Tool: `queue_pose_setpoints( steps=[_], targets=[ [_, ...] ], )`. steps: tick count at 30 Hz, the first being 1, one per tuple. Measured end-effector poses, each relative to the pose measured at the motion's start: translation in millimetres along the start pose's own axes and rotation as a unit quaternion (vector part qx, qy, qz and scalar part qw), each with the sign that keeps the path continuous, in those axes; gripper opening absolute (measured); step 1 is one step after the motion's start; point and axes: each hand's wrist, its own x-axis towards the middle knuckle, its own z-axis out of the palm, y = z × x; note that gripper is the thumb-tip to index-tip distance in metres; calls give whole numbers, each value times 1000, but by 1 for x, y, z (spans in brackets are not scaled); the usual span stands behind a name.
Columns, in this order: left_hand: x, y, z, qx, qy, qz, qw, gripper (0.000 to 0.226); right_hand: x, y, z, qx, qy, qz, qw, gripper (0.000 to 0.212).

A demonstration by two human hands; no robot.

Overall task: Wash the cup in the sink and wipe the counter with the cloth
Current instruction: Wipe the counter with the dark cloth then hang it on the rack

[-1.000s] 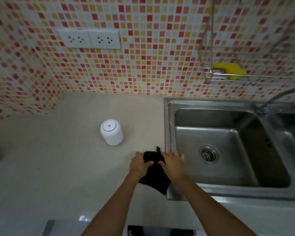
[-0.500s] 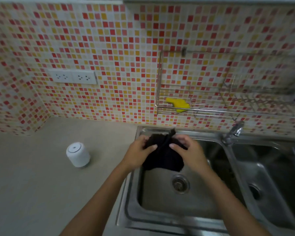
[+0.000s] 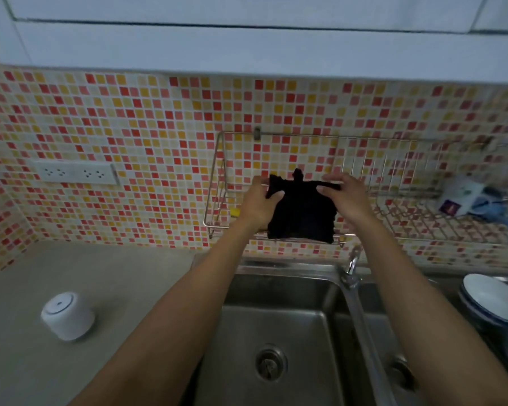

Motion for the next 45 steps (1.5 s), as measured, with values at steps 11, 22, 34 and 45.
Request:
queue_pose_setpoints(
  steps=[11, 22, 34, 45],
  targets=[
    [56, -38, 30, 234, -73, -18, 969, 59, 65, 72, 22, -305, -94, -1, 948, 25],
    [59, -54, 23, 407, 14, 100, 908, 38, 58, 74, 35, -296, -184, -20, 937, 21],
    [41, -64, -22, 394, 40, -130, 909, 75, 49, 67, 22, -246, -11, -15, 969, 12],
    [39, -60, -27, 327, 0, 15, 945, 63, 50, 75, 30, -416, -128, -100, 894, 17]
  ],
)
